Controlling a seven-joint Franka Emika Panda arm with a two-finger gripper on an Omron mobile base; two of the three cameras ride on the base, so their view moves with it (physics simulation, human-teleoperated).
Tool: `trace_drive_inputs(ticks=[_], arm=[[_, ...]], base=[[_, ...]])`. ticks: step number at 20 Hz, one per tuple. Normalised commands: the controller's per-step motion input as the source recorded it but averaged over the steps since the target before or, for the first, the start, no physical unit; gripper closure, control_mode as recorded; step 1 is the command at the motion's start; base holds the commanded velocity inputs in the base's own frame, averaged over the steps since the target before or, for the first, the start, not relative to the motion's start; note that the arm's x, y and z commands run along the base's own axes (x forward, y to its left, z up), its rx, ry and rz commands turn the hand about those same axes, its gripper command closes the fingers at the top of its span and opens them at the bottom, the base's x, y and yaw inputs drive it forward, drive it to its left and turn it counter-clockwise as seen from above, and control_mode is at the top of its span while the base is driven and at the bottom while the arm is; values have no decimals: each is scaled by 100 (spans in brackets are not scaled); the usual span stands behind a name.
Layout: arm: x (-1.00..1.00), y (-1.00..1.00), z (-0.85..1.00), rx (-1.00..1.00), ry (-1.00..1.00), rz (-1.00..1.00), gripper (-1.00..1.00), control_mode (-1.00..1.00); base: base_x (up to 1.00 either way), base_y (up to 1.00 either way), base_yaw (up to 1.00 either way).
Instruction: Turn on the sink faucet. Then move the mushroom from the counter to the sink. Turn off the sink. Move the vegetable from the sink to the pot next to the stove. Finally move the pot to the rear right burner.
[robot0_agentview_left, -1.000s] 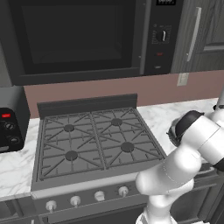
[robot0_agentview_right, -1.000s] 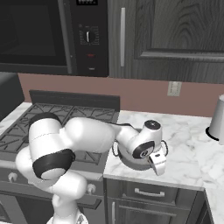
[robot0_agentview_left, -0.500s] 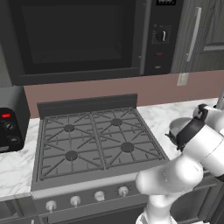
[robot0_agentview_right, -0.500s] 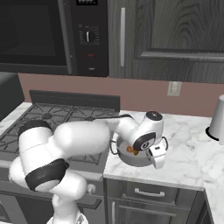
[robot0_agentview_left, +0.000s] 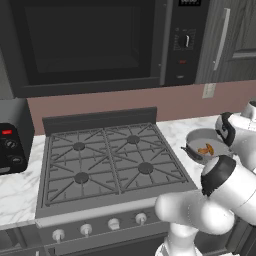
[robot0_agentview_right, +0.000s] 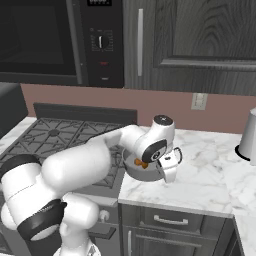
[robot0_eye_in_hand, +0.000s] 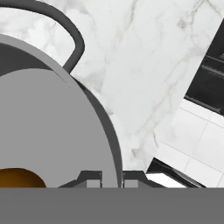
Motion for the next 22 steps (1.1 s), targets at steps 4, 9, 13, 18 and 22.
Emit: trace_drive_inputs(ticks=[4,9,13,18,22], arm=[[1,54,21,0,-3,0,100,-100],[7,60,16,0,-5,0,100,-100],[14,64,13,0,-6,0,100,-100],[19,63,12,0,-6,0,100,-100],[26,60,12,0,-4,0,100,-100]], base=[[0,0,0],[0,0,0],[0,0,0],[0,0,0],[0,0,0]])
